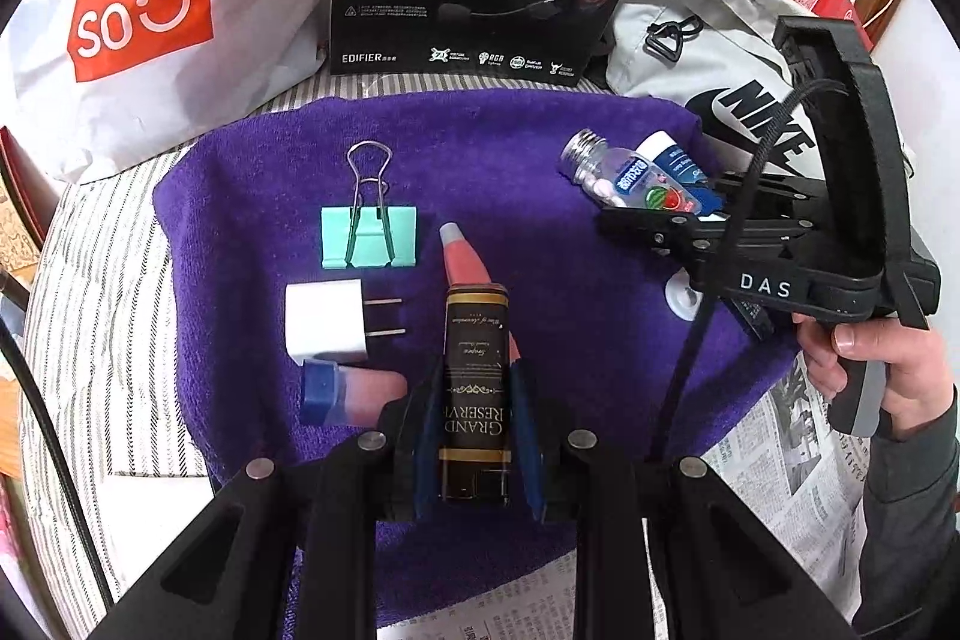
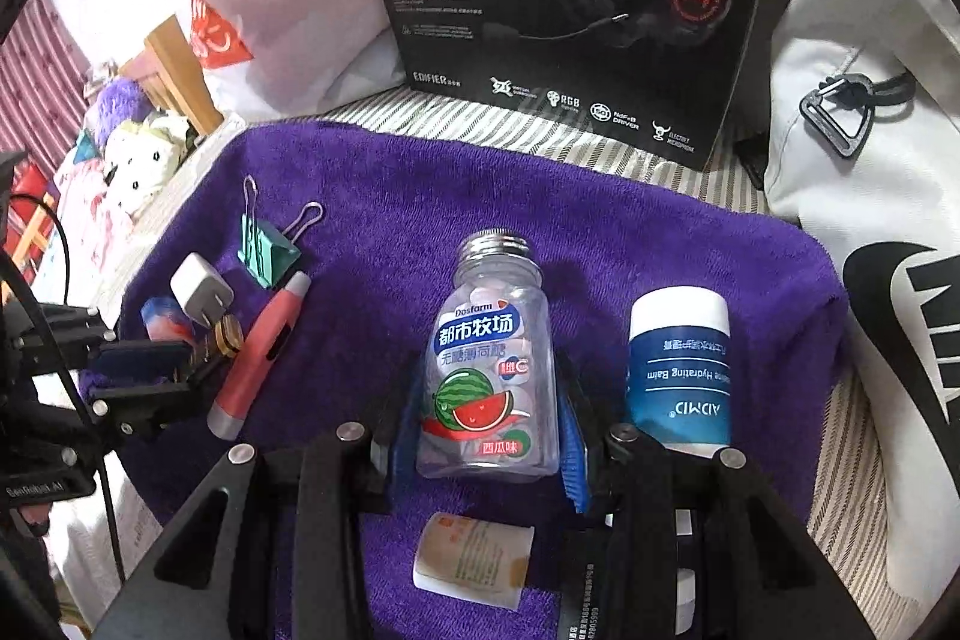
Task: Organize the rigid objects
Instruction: 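Carry the candy jar and Grand Reserve tube onto the towel with both grippers, then open both grippers to set the jar and tube on the towel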
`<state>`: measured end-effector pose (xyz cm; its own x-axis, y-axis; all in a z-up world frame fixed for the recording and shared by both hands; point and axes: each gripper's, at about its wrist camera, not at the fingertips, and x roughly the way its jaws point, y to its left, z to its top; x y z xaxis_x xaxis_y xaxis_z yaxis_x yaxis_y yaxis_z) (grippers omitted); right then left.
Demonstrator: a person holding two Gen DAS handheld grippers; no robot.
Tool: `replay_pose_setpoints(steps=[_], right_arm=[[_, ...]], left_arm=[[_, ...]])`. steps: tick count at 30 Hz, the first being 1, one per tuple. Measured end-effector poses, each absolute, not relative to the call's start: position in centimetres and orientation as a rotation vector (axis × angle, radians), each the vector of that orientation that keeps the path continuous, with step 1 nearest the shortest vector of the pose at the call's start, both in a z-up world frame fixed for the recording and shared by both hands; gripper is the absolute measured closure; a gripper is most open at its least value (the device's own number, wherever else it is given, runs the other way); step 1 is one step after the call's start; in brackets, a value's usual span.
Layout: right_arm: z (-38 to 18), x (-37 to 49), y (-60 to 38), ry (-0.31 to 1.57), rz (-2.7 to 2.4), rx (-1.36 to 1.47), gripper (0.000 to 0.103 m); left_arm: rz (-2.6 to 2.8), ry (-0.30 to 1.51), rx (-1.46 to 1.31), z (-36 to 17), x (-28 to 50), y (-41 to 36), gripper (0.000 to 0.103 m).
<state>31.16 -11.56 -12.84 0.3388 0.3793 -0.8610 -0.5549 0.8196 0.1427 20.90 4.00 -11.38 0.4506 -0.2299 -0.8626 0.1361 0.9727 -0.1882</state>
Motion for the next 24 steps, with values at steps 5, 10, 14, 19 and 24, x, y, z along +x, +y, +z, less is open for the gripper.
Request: replay_pose_setpoints(steps=[5, 10, 14, 19, 24], right_arm=[[-12.9, 30.8, -11.7, 1.071, 0.624, -0.199, 0.063], [-12.8, 30.5, -11.8, 1.08, 0.635, -0.204, 0.062], [-12.7, 30.3, -12.3, 1.089, 0.629, -0.188, 0.062], [-12.1, 29.8, -12.6, 1.078, 0.629, -0.193, 0.06], [-11.6, 29.5, -13.1, 1.072, 0.624, -0.187, 0.06]], left_arm=[[-0.219, 1.093, -0.092, -11.7, 20.8, 4.0, 0.08], [-0.213, 1.102, -0.094, -11.9, 20.6, 4.0, 0.08], [-0.192, 1.108, -0.095, -11.9, 20.4, 4.1, 0.08], [-0.16, 1.119, -0.087, -12.3, 20.6, 4.4, 0.08], [-0.151, 1.127, -0.072, -12.5, 21.2, 4.2, 0.08]])
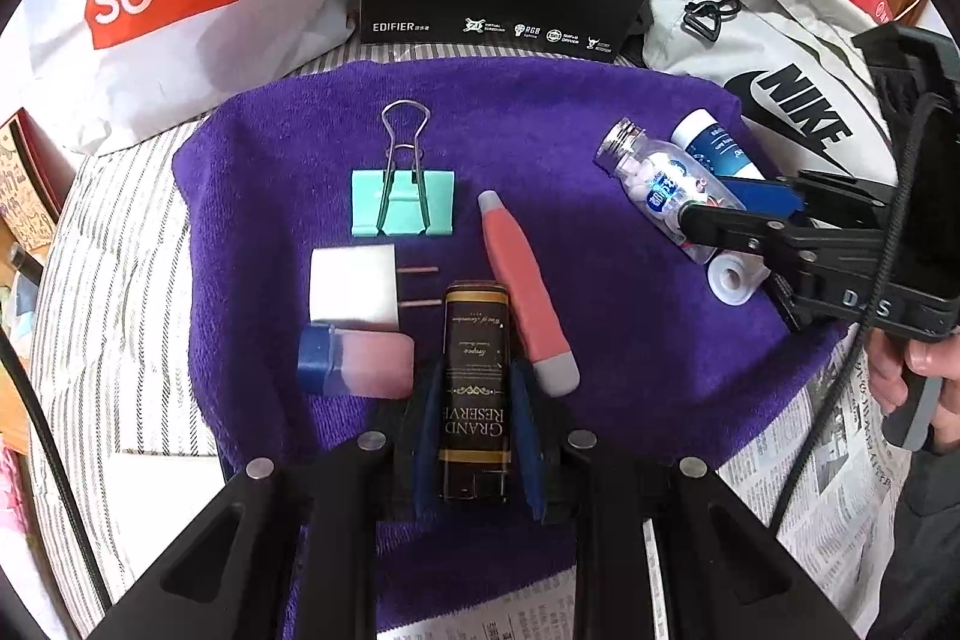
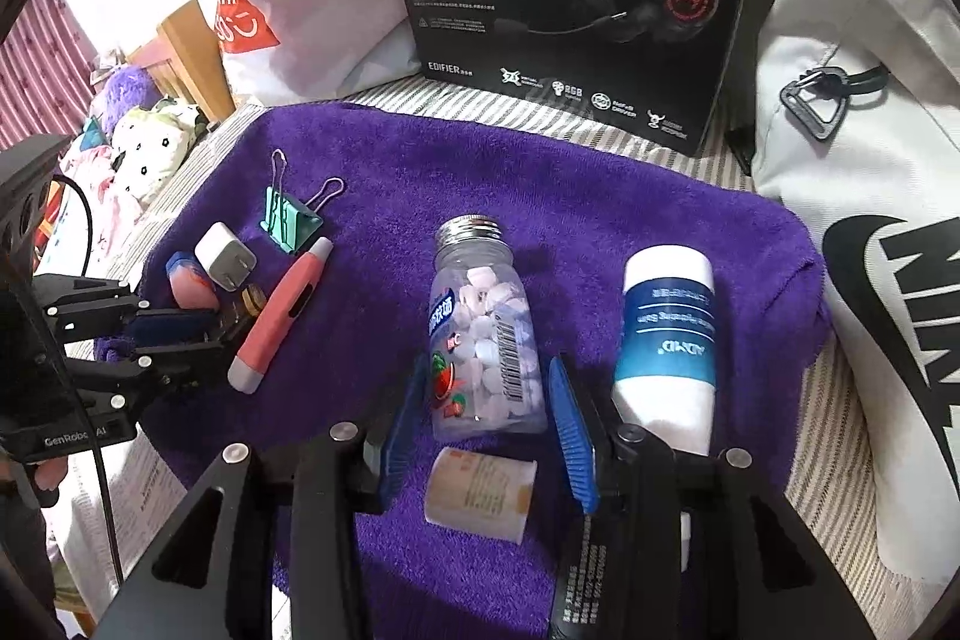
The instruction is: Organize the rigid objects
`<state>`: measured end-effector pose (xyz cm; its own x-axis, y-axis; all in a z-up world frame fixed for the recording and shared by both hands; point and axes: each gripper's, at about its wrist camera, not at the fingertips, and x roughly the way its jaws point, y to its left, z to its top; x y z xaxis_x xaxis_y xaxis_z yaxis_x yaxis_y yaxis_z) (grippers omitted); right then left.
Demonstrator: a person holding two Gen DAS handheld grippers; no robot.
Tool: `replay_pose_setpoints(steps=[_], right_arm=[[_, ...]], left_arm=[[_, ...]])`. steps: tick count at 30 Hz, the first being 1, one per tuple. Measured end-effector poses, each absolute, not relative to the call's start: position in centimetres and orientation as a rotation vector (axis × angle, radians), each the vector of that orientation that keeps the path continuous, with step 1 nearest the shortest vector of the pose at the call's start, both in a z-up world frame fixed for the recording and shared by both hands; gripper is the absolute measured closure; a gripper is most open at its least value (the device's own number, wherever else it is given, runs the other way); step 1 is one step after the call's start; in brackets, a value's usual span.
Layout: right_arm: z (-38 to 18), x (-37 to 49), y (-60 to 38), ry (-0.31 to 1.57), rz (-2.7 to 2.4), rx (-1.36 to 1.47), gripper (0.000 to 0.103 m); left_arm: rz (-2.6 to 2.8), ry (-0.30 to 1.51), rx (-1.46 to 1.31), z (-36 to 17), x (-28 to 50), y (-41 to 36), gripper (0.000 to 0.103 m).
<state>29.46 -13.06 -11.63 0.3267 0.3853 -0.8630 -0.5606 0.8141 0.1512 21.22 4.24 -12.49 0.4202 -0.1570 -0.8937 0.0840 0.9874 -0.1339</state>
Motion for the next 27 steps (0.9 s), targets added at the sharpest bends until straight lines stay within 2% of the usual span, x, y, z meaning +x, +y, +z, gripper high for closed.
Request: replay_pose_setpoints(steps=[9, 17, 19, 22, 24, 27], right_arm=[[-10.8, 28.1, -13.9, 1.068, 0.613, -0.182, 0.06], [-9.6, 25.9, -16.0, 1.067, 0.575, -0.178, 0.06], [-9.1, 25.2, -16.6, 1.066, 0.568, -0.169, 0.06], [-8.3, 23.8, -17.3, 1.06, 0.559, -0.163, 0.06], [-8.0, 22.8, -17.7, 1.063, 0.552, -0.16, 0.054], [-7.7, 21.1, -18.3, 1.065, 0.536, -0.162, 0.053]], left_arm=[[-0.112, 1.112, -0.014, -12.6, 21.0, 3.2, 0.079], [-0.157, 1.116, -0.059, -12.6, 20.0, 2.5, 0.045], [-0.154, 1.121, -0.065, -12.6, 19.5, 2.3, 0.041], [-0.129, 1.106, -0.095, -12.1, 18.5, 2.5, 0.041], [-0.136, 1.098, -0.122, -11.5, 17.7, 2.6, 0.04], [-0.153, 1.08, -0.121, -10.4, 16.4, 2.2, 0.029]])
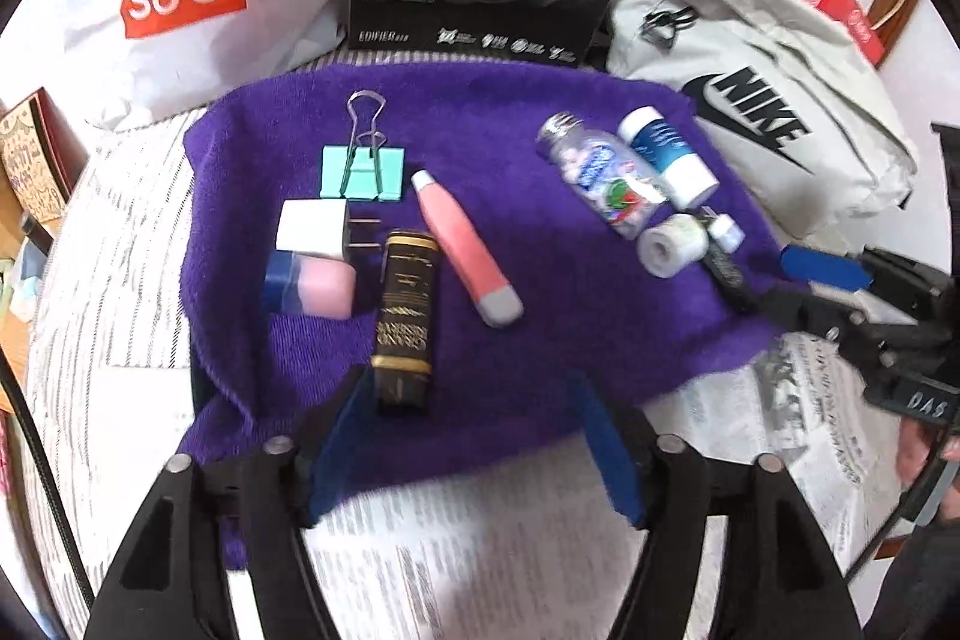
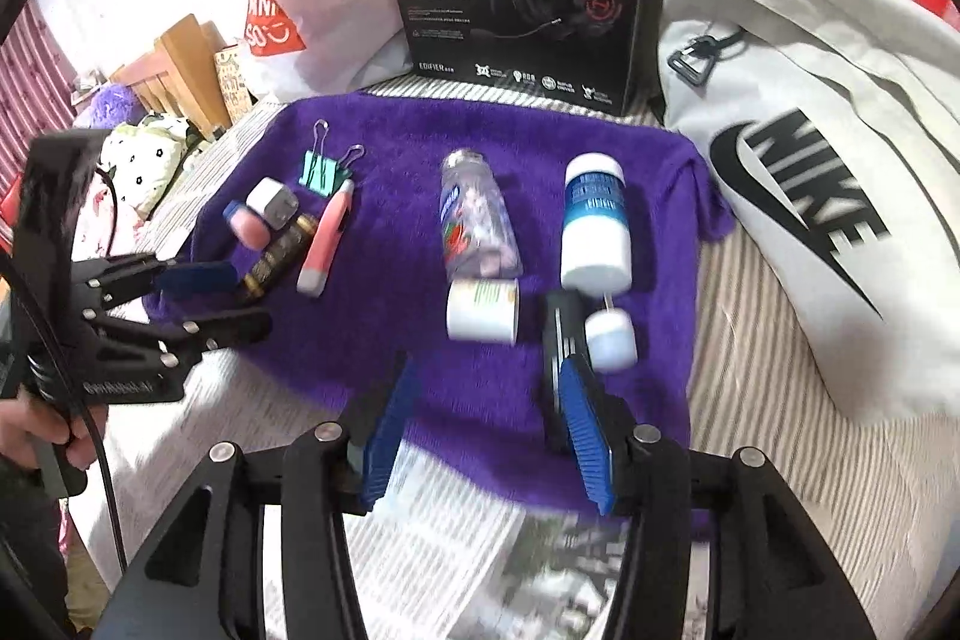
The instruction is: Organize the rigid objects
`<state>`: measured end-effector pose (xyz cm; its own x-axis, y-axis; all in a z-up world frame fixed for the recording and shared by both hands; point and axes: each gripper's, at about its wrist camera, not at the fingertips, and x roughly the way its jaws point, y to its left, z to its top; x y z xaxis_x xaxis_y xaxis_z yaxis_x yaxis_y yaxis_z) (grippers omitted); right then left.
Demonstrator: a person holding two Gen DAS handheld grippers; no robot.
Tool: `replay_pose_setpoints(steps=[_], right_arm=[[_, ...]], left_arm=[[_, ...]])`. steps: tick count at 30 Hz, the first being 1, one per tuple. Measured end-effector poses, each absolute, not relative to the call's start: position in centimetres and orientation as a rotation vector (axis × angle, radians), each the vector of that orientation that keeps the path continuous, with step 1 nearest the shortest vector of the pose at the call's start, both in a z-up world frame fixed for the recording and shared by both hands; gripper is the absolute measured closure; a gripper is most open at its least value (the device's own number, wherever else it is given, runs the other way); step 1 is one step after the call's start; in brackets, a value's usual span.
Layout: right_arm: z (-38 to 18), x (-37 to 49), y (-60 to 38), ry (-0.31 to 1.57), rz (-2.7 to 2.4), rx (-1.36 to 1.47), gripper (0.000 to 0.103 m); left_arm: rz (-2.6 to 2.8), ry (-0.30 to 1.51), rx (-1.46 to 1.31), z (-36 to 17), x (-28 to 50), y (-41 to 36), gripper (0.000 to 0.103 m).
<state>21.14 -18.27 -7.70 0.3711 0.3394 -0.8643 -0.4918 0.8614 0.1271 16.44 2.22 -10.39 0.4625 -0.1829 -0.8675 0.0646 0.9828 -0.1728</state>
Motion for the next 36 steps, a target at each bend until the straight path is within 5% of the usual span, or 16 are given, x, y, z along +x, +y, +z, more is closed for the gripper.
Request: replay_pose_setpoints(steps=[8, 20, 36], right_arm=[[-7.2, 17.1, -19.7, 1.071, 0.511, -0.097, 0.035], [-5.3, 10.9, -22.1, 1.043, 0.363, -0.031, 0.004], [-2.5, 5.6, -22.8, 1.03, 0.264, -0.04, 0.0]], left_arm=[[-0.145, 1.036, -0.031, -8.0, 11.8, 0.2, 0.009], [-0.071, 0.968, -0.019, -3.7, 5.1, -0.1, 0.0], [-0.031, 0.899, -0.011, -1.5, 1.3, -1.3, 0.0]])
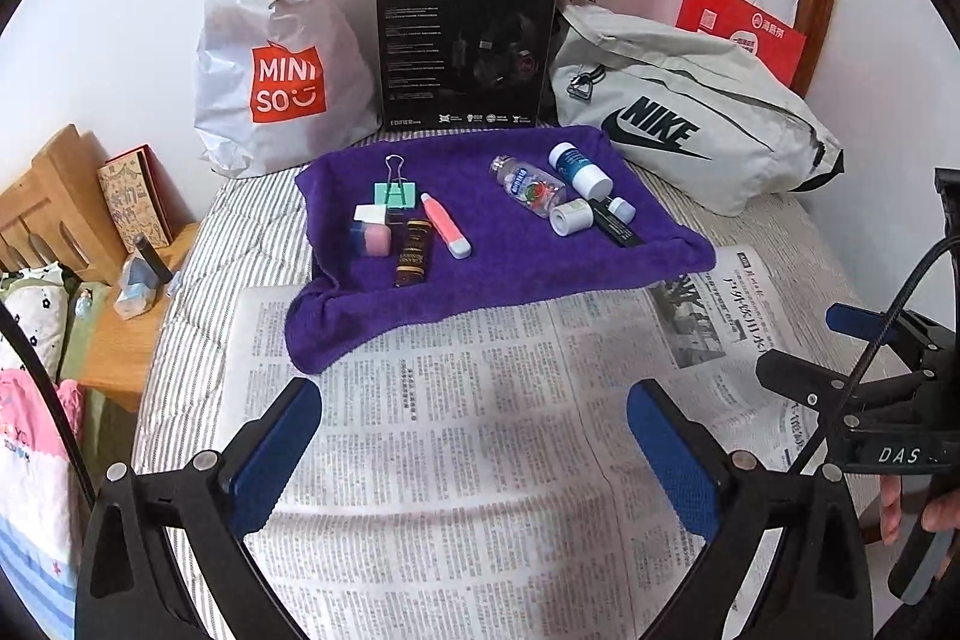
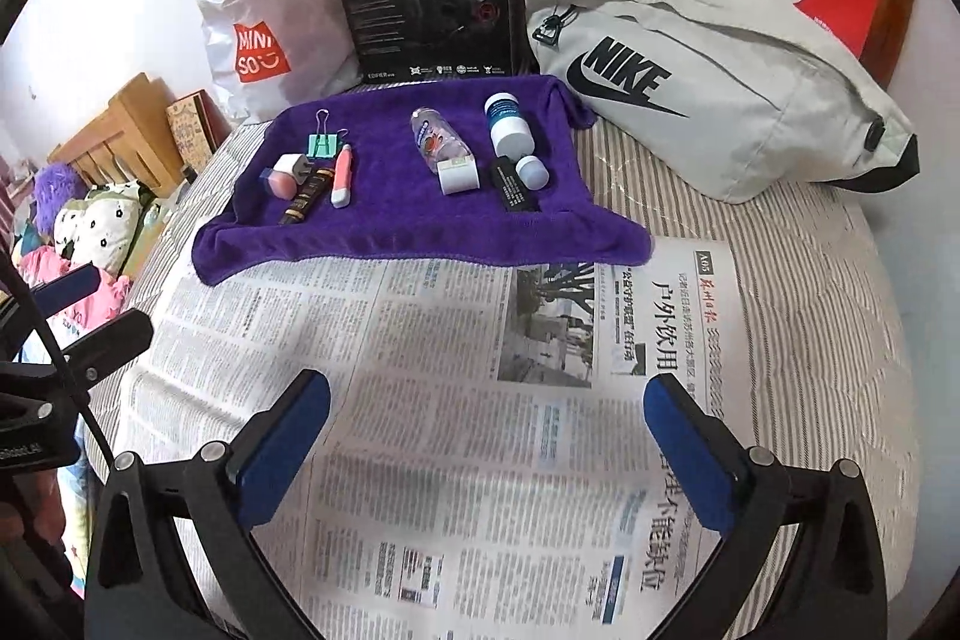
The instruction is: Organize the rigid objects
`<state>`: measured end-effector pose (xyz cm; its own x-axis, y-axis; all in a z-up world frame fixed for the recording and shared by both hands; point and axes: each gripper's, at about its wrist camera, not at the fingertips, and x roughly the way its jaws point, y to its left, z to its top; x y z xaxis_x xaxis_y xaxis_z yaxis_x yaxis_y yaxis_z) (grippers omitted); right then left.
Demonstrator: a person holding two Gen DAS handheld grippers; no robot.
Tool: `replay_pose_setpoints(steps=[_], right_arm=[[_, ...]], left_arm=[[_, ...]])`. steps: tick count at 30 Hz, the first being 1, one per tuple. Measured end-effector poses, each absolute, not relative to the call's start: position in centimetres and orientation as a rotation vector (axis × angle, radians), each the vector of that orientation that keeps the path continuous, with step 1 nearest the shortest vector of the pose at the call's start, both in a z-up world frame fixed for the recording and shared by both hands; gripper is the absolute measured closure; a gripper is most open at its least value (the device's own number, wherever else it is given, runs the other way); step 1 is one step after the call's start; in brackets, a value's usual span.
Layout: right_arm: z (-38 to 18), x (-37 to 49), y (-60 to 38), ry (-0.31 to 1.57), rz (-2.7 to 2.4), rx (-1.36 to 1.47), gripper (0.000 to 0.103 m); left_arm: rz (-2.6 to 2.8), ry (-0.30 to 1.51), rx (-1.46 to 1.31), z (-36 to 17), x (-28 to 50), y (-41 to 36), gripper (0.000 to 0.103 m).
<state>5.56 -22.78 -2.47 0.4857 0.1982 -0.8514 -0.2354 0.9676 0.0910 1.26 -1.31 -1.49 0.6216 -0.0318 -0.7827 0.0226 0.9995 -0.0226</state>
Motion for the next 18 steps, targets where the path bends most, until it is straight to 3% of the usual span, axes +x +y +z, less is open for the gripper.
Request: replay_pose_setpoints(steps=[18], right_arm=[[-1.9, 3.9, -23.0, 1.036, 0.246, -0.018, 0.0]], left_arm=[[0.001, 0.905, -0.032, -1.5, 0.1, -0.7, 0.0]])
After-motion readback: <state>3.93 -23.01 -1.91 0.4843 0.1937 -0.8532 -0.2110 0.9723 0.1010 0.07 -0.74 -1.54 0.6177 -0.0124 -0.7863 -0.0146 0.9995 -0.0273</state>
